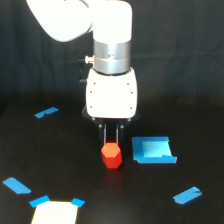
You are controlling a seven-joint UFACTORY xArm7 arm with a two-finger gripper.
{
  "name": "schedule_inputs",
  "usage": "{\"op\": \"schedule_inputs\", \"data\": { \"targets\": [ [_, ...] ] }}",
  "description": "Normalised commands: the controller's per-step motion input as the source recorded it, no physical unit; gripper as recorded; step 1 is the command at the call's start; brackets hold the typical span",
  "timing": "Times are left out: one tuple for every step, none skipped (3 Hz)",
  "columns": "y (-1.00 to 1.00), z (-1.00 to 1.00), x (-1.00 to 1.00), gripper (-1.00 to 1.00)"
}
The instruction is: Pick up the red object from the table
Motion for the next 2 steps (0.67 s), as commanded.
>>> {"op": "schedule_inputs", "data": {
  "targets": [
    [-1.0, -0.07, 0.01, 1.0],
    [-0.79, 1.0, -1.0, -0.72]
  ]
}}
